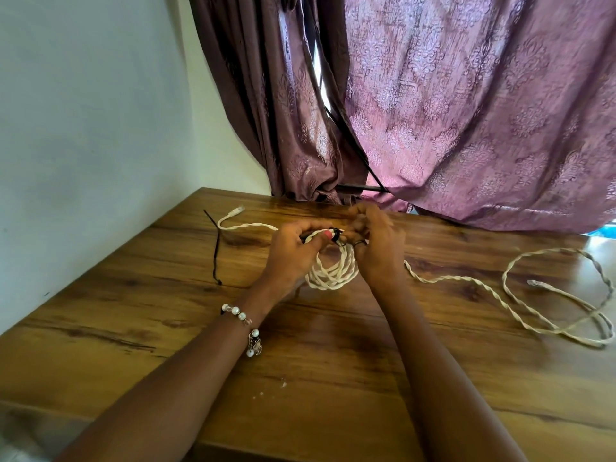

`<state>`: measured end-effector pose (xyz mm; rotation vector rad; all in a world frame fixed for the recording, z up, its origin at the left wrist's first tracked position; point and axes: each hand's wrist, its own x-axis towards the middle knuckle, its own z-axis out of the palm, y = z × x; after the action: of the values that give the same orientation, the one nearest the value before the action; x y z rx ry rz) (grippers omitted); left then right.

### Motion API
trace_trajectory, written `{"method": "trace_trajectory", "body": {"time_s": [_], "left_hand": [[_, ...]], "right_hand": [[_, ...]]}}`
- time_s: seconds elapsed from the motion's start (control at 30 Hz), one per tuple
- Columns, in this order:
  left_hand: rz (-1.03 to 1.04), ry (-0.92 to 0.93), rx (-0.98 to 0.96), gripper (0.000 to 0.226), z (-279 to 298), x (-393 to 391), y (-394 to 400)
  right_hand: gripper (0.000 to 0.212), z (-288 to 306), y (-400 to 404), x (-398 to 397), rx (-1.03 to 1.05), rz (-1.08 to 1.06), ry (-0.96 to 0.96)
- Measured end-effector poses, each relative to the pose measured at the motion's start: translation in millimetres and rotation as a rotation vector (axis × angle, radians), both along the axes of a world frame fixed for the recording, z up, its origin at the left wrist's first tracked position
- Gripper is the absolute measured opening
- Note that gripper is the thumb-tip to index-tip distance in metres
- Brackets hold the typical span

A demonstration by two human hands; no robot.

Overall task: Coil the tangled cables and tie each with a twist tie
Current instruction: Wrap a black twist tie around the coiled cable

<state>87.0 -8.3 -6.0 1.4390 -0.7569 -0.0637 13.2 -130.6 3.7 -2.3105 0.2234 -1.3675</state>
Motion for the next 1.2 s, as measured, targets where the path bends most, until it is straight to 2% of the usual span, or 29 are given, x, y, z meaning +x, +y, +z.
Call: {"method": "trace_trajectory", "body": {"time_s": [0.2,0.37,0.5,0.6,0.73,0.93,1.03,1.1,1.2], "left_hand": [[-0.016,-0.018,0.015,0.017,-1,3,2],[-0.003,-0.032,0.028,0.017,-3,6,3],[-0.033,-0.076,0.025,0.019,3,2,5],[-0.029,-0.124,0.034,0.021,5,0,6],[0.015,-0.186,0.075,0.016,3,2,5],[0.064,-0.231,0.081,0.015,3,2,5],[0.076,-0.228,0.099,0.017,2,2,5],[0.073,-0.216,0.116,0.021,3,2,4],[0.075,-0.195,0.113,0.023,5,2,4]], "right_hand": [[0.035,6,9,-5,-0.147,0.088,0.094],[0.045,9,7,-8,-0.086,0.164,0.099],[0.026,9,13,-7,-0.219,0.023,0.14],[0.021,7,17,-6,-0.28,-0.06,0.138],[0.018,5,13,-8,-0.161,0.023,0.109],[0.029,3,14,-6,-0.046,0.118,-0.046],[0.037,-3,9,1,0.087,0.132,-0.038],[0.033,-5,1,2,0.072,0.08,-0.019],[0.023,0,-4,-4,-0.07,0.057,0.007]]}}
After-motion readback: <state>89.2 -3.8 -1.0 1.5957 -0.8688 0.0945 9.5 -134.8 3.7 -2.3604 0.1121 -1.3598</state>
